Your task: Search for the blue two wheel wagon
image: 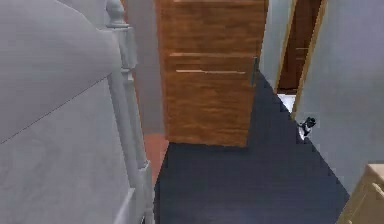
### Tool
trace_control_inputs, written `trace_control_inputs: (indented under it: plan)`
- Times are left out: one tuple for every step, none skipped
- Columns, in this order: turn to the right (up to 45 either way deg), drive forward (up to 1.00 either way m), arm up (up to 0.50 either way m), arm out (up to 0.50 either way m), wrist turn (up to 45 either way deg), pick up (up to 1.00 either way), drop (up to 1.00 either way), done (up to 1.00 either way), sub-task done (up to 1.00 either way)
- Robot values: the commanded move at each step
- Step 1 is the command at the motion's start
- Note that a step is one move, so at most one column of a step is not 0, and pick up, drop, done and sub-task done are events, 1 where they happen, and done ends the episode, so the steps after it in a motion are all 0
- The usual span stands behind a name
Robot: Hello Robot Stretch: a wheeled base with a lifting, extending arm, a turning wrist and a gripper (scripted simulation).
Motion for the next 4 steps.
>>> trace_control_inputs:
  plan:
    - [0.0,1.0,0.0,0.0,0.0,0.0,0.0,0.0,0.0]
    - [-27.0,0.0,0.0,0.0,0.0,0.0,0.0,0.0,0.0]
    - [0.0,0.6,0.0,0.0,0.0,0.0,0.0,0.0,0.0]
    - [-45.0,0.0,0.0,0.0,0.0,0.0,0.0,0.0,0.0]
